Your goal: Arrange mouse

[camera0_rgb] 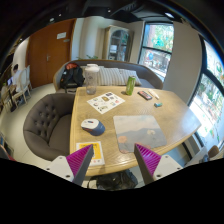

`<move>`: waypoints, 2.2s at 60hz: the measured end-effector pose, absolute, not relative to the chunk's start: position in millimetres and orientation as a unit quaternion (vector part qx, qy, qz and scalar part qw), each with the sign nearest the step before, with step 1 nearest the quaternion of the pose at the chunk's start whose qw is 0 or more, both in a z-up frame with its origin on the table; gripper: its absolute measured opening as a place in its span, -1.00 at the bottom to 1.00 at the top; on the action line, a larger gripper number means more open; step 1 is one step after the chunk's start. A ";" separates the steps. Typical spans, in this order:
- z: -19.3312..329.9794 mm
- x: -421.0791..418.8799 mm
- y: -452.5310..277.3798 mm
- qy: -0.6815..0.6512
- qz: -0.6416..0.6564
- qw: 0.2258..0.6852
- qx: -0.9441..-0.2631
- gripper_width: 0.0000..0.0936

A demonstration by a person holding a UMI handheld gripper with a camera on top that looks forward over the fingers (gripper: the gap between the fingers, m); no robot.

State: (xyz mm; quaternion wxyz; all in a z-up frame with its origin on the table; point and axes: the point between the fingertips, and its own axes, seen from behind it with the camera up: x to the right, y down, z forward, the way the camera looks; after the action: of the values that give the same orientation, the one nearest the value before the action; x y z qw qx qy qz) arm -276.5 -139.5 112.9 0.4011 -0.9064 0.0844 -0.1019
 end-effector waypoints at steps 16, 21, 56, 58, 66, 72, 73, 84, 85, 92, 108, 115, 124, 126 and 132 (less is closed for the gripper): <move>12.8 -285.5 -39.4 0.015 -0.051 0.412 -0.910 0.78; -6.5 -301.5 -9.2 -0.022 -0.046 0.418 -0.907 0.78; -13.2 -300.4 88.2 -0.050 0.043 0.444 -0.894 0.25; -12.3 -300.0 88.6 -0.038 0.046 0.446 -0.893 0.26; -14.0 -300.1 87.0 -0.038 0.035 0.438 -0.897 0.17; -12.3 -306.1 85.4 -0.038 0.062 0.390 -0.918 -0.01; -9.1 -309.8 83.8 -0.035 0.074 0.386 -0.919 -0.02; 136.1 -268.7 93.0 -0.027 0.094 0.483 -0.870 -0.07; 148.0 -258.2 90.7 -0.023 0.090 0.494 -0.865 -0.07; 187.4 -164.2 72.0 0.022 0.038 0.528 -0.848 -0.07; 42.1 -78.6 -8.8 0.066 -0.027 0.423 -0.903 -0.07; 3.0 -92.8 -19.3 0.057 -0.016 0.393 -0.918 -0.07; -16.1 -91.3 -21.7 0.054 -0.033 0.384 -0.921 0.14; -16.7 -90.9 -22.5 0.065 -0.031 0.377 -0.923 0.16; -14.7 -86.3 -36.1 0.104 -0.042 0.337 -0.935 0.39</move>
State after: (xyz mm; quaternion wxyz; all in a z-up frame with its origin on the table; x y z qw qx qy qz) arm -86.3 -36.1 -14.7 0.3367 -0.9349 0.1042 -0.0419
